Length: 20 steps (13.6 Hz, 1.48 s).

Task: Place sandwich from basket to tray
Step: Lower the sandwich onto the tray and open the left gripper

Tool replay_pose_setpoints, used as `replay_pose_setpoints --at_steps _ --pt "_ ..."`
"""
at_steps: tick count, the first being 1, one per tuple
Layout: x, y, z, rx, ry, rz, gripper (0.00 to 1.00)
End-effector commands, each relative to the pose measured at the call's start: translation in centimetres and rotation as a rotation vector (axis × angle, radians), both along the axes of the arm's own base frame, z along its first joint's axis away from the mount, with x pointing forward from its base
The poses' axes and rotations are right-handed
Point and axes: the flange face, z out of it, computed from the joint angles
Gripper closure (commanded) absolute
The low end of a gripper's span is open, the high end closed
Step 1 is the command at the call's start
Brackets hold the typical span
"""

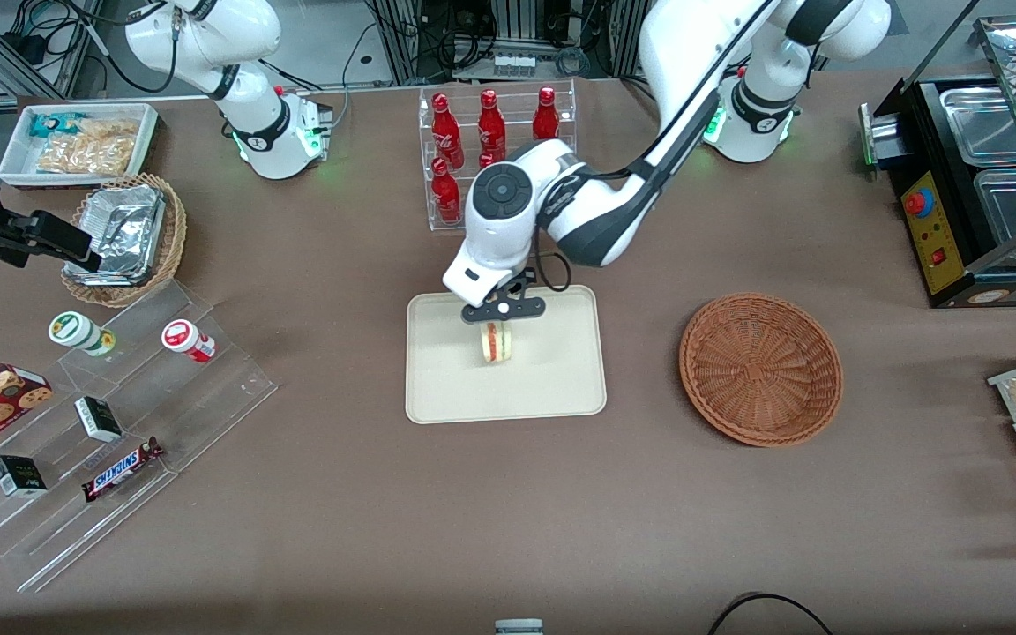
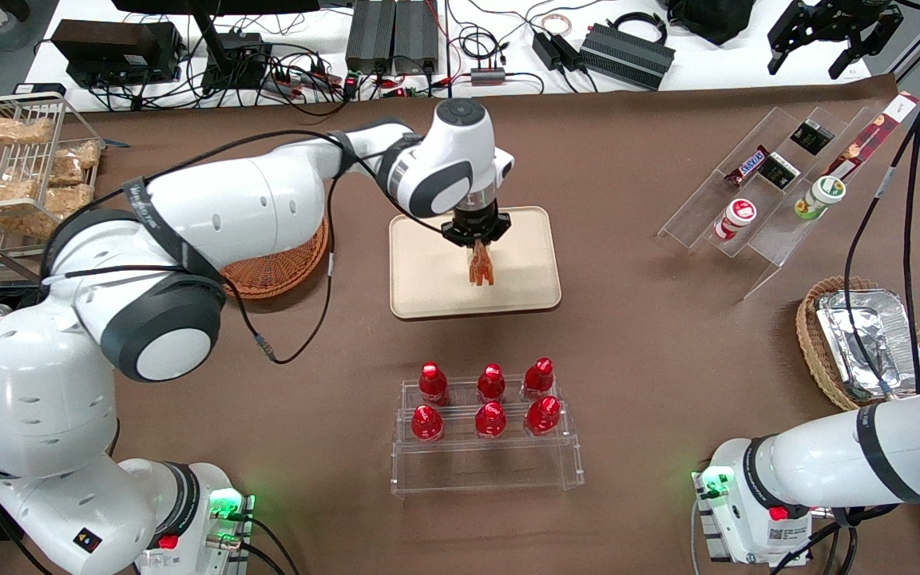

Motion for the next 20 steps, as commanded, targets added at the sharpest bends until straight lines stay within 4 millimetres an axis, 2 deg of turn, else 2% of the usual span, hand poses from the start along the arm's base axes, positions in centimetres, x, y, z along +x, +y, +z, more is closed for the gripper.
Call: replay_pose_setpoints --at_steps 1,3,5,10,11,12,13,14,15,18,19,20 --pt "0.5 -0.7 -2.4 0.032 -0.016 -0.014 0.91" --pt "0.4 -0.6 -4.1 0.051 -0.012 -0.023 0.91" --pt "0.5 -0.6 -4.8 0.051 -0.02 -0.028 0.91" --pt "0.4 -0.7 -7.6 0.077 -0.032 -0.055 0.84" --pt "0.7 -0.7 -7.4 0.073 -0.037 -0.052 0.73" --pt "0.7 -0.8 -7.3 0.072 -0.039 -0.054 0.44" --pt "0.8 -0.8 -7.1 0.072 -0.043 -0.056 0.09" --pt "0.8 -0.8 -6.5 0.067 -0.048 -0.051 0.0" --pt "1.0 -0.8 -5.9 0.061 -0.054 -0.036 0.0" --pt "1.4 -0.1 -1.0 0.044 -0.085 0.0 0.0" --pt "1.5 0.4 0.7 0.055 -0.083 0.008 0.0" --pt "2.4 1.6 2.6 0.065 -0.081 0.035 0.0"
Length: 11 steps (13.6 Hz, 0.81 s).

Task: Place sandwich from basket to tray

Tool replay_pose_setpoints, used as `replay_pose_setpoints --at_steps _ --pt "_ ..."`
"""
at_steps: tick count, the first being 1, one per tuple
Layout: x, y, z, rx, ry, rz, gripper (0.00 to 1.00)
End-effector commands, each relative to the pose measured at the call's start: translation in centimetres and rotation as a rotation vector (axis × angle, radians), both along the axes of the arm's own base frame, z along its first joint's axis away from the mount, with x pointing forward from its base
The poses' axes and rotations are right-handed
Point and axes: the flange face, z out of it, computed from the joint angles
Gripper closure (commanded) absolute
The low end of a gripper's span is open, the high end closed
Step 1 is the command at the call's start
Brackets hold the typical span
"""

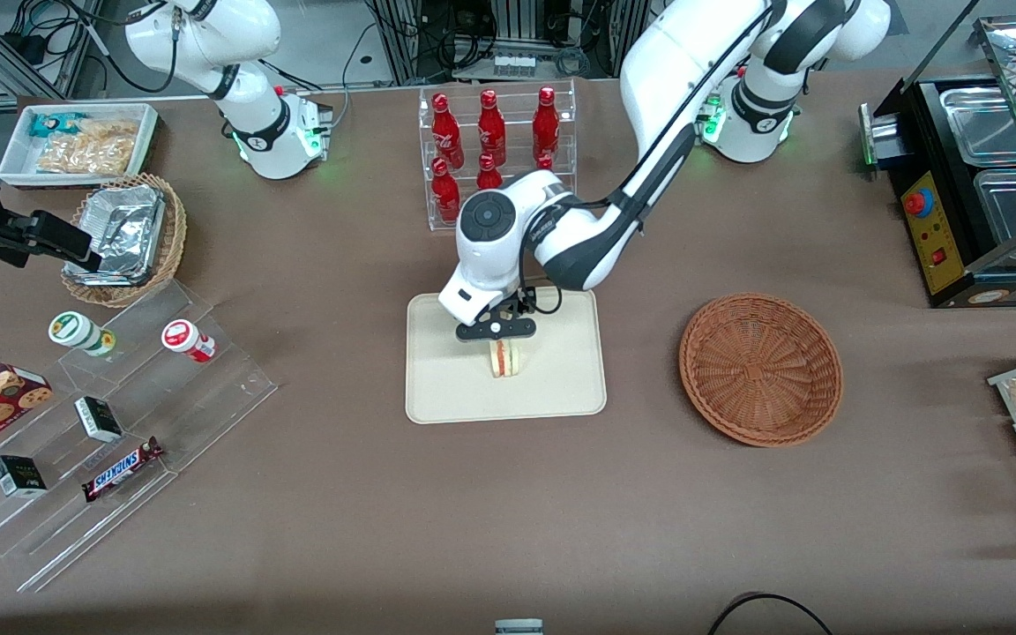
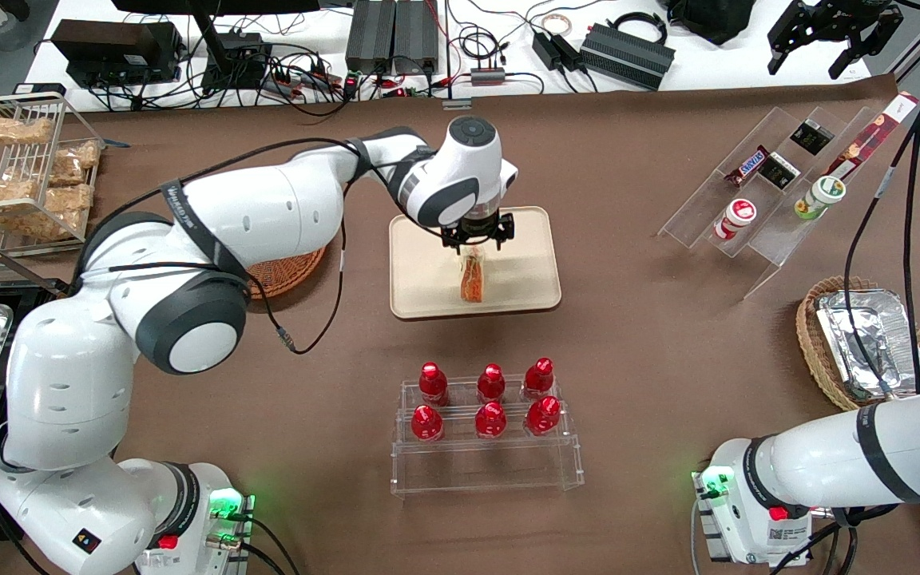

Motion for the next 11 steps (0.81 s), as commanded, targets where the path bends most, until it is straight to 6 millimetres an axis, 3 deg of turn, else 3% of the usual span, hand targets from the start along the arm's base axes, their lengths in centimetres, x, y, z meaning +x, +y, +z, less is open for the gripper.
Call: replay_pose_setpoints --at_steps 1,4,5,8,11 --pt "1.8 3.3 5.8 0.028 -0.018 0.074 0.0" --pt "4.0 7.8 12.3 0.025 -0.029 0.206 0.0" --pt "4.9 10.3 14.5 0.046 -0.024 0.245 0.0" --pt "6.9 20.1 20.6 0.147 0.035 0.352 0.0" --pt "6.9 28.9 24.2 0.196 0.078 0.307 0.0"
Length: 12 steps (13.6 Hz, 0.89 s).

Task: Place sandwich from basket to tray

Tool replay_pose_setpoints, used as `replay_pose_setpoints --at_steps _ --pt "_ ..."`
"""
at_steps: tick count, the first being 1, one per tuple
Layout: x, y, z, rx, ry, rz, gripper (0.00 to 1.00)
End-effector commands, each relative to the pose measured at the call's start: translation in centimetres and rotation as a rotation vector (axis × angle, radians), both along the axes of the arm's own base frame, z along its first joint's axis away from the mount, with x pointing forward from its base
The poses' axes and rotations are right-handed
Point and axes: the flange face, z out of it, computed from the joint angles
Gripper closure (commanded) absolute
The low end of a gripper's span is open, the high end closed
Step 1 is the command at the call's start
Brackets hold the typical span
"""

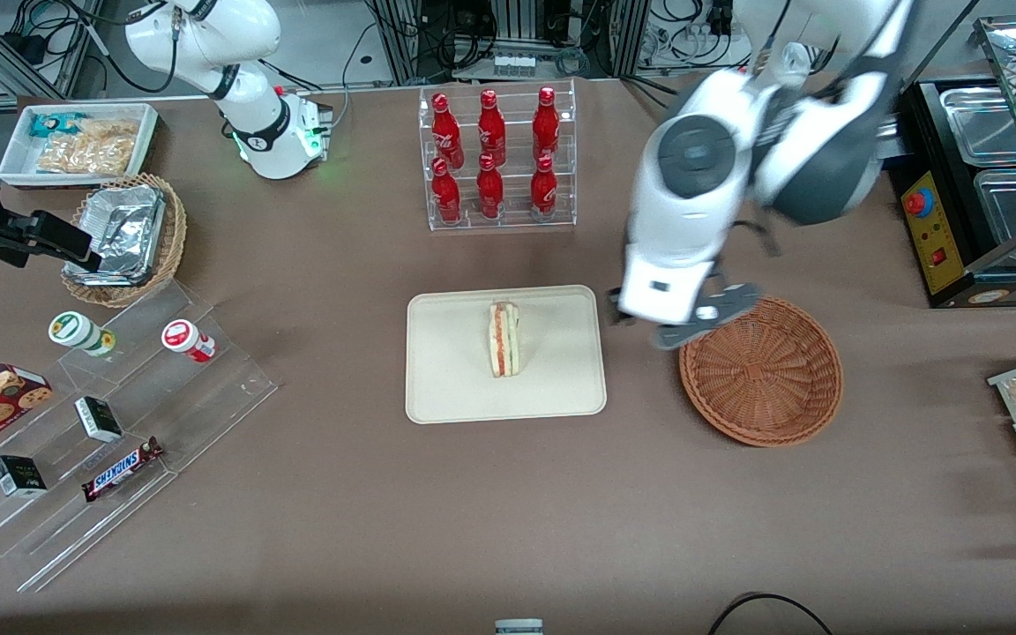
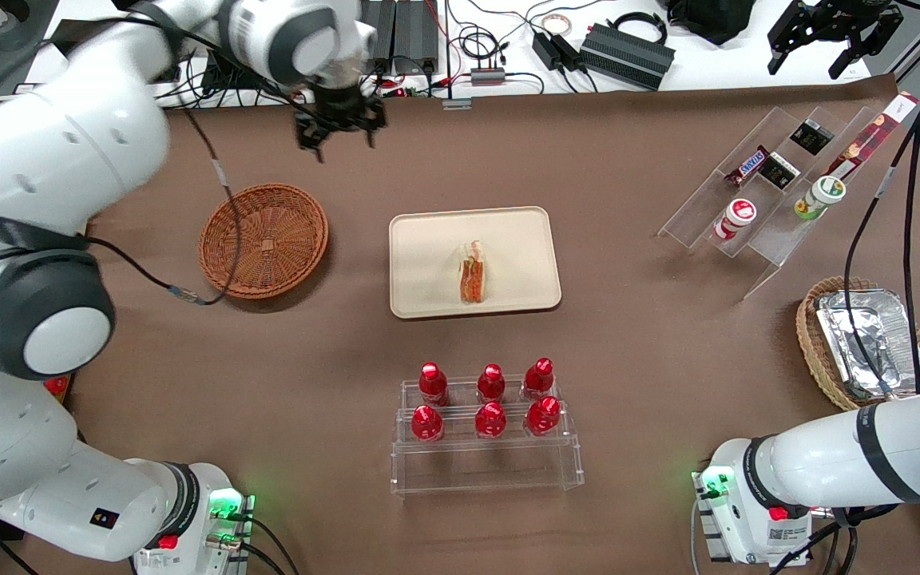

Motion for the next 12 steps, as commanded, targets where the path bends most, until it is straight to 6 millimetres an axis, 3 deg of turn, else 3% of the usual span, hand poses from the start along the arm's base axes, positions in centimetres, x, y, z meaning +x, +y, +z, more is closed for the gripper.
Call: replay_pose_setpoints --at_steps 1,4,6,9,12 --pt "-2.3 6.9 2.4 0.023 0.047 -0.052 0.0" --pt "-3.6 14.6 5.8 -0.004 0.058 -0.146 0.0" --pt "-4.1 18.6 7.3 -0.017 0.107 -0.226 0.0" --pt "-4.4 21.7 8.9 -0.021 0.109 -0.226 0.0" --pt "-4.6 23.2 11.0 -0.041 0.136 -0.331 0.0"
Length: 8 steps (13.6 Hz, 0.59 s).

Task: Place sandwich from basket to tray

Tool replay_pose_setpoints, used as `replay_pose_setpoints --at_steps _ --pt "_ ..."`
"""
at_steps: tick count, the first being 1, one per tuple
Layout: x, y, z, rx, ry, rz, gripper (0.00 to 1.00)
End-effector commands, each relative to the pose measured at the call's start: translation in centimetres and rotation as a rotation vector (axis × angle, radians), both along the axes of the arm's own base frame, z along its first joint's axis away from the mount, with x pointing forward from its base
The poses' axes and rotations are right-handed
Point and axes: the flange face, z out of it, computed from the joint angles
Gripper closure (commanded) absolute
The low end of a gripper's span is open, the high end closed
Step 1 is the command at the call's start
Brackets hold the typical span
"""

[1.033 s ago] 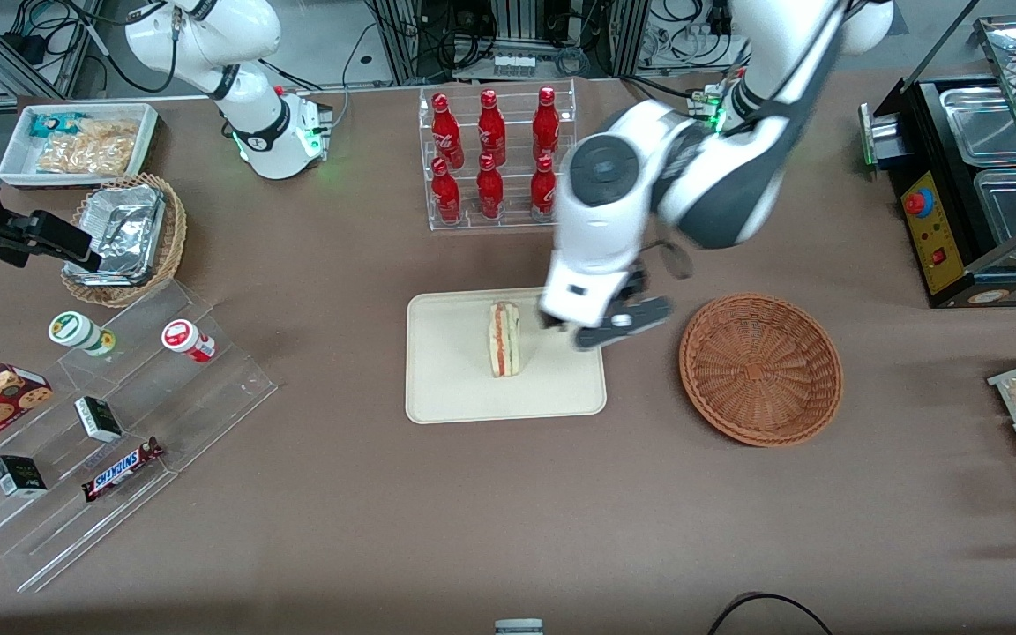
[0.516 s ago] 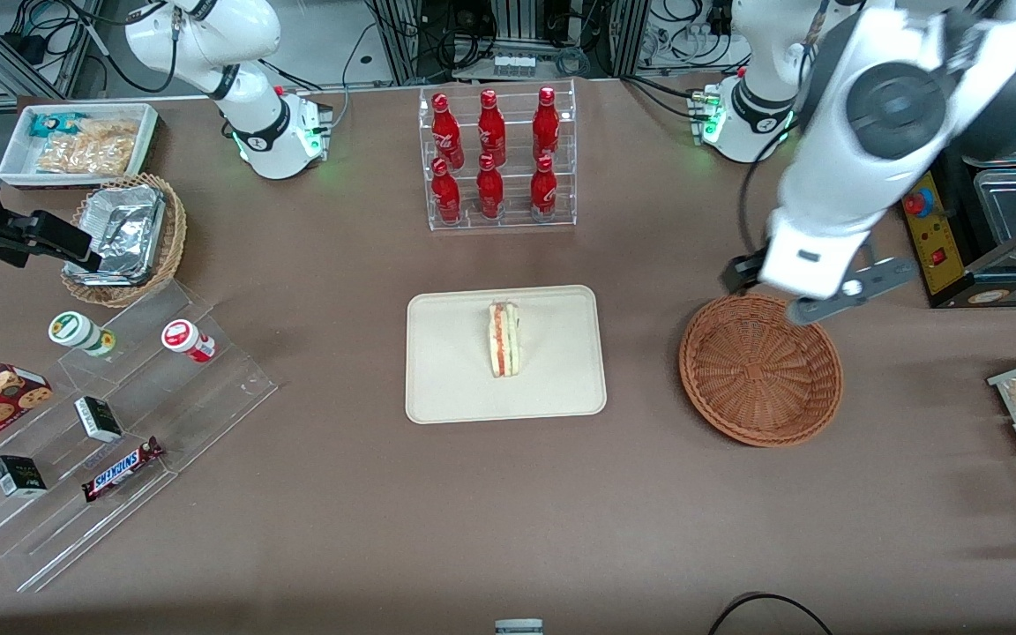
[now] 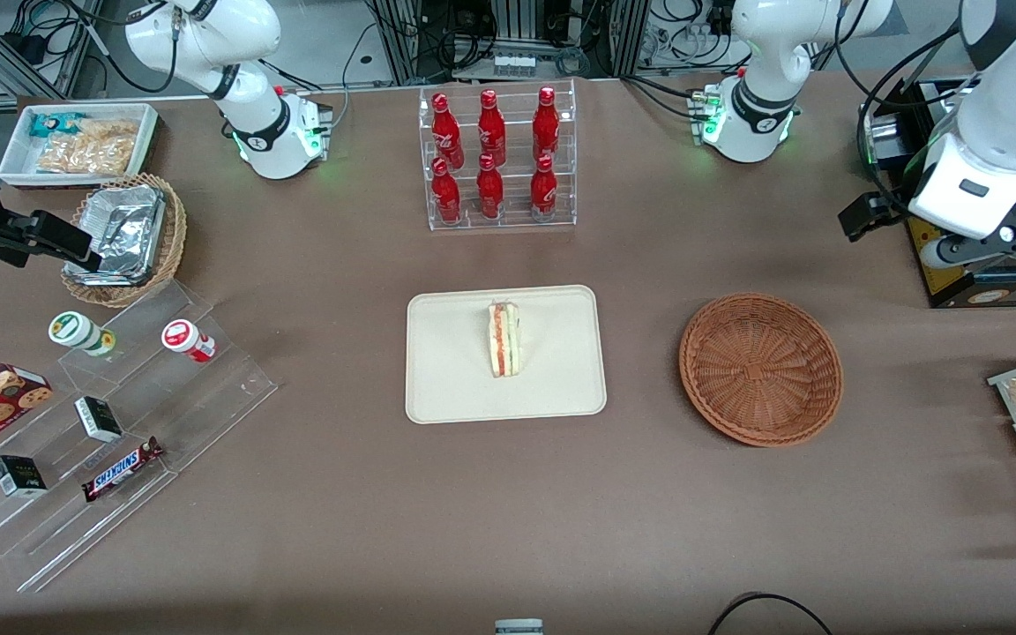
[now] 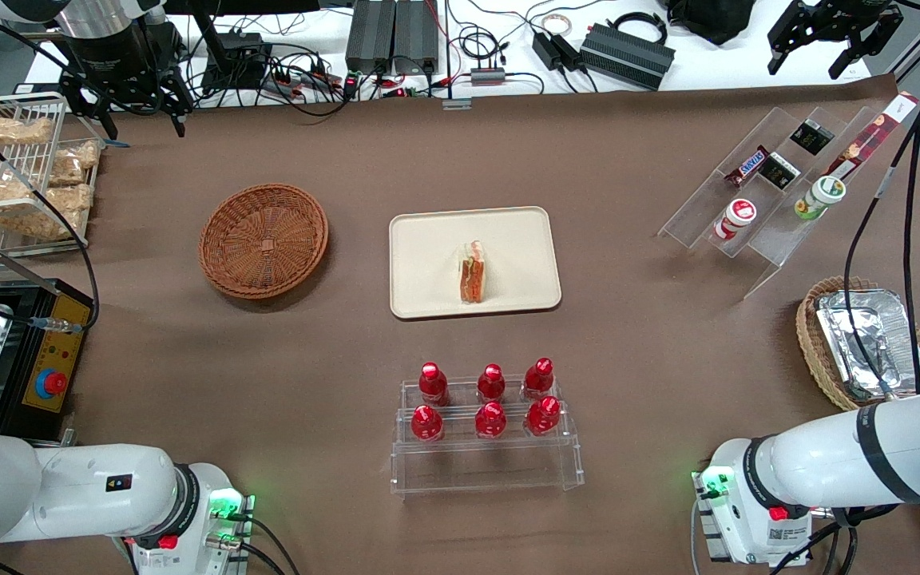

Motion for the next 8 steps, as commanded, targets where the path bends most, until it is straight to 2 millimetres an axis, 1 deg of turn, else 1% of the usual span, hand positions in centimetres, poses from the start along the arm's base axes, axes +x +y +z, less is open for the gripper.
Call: replay_pose_setpoints --at_steps 1,2,3,4,6,7,8 --pt "-0.6 2.1 1.8 -0.062 0.022 -0.07 0.0" --pt "-0.6 2.3 2.3 -0.152 0.022 -0.116 0.0" --pt "-0.4 3.5 2.5 -0.188 0.02 -0.157 0.0" --pt "-0.4 4.5 2.6 -0.195 0.016 -0.153 0.0" --pt "0.0 5.1 2.9 -0.194 -0.002 -0.144 0.0" --pt "0.4 5.2 3.4 -0.187 -0.018 -0.143 0.0" --pt "0.9 5.4 3.1 -0.163 -0.012 -0.143 0.0"
